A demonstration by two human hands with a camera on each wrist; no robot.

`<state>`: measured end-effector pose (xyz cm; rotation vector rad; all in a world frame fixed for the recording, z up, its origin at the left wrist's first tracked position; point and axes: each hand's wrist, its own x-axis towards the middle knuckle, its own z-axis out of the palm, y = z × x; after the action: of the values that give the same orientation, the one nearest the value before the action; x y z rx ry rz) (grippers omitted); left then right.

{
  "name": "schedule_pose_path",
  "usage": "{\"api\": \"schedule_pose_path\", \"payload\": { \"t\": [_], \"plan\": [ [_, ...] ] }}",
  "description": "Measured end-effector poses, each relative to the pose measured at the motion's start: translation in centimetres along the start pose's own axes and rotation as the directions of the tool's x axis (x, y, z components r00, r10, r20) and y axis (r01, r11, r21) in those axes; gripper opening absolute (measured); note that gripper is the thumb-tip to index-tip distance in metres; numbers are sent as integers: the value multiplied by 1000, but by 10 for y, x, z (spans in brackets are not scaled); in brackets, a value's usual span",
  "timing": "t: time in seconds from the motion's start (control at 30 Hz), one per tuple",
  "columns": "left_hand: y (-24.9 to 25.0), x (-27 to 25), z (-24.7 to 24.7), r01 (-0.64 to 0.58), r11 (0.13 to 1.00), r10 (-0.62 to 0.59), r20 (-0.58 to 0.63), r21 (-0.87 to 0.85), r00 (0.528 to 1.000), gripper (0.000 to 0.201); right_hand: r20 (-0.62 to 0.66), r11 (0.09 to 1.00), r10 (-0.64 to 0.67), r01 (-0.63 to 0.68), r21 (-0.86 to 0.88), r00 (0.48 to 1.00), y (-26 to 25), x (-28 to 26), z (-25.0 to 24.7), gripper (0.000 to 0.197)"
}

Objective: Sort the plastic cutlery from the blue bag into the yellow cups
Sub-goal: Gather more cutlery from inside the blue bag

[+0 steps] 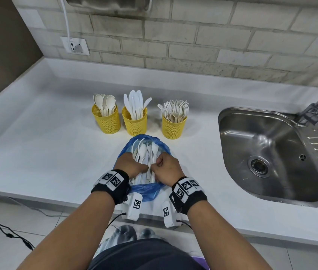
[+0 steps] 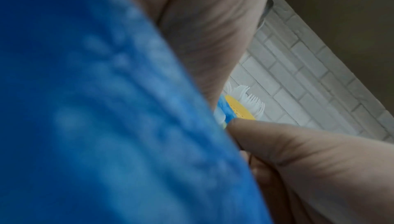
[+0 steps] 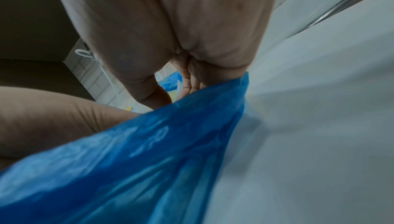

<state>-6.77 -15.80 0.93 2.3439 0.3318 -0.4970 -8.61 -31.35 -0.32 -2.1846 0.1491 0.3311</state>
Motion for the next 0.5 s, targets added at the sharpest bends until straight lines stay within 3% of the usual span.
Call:
{"api": "schedule_pose_path", "payload": {
  "t": [0.3, 0.5],
  "plan": [
    [-6, 1, 8, -22, 993, 19, -28, -117, 999, 20, 8, 998, 16, -16, 64, 1000, 7, 3, 3, 18],
    [-9, 4, 6, -6, 989, 9, 20, -151, 1000, 32, 14, 998, 5, -5, 61, 1000, 7, 4, 2, 14]
  ]
}}
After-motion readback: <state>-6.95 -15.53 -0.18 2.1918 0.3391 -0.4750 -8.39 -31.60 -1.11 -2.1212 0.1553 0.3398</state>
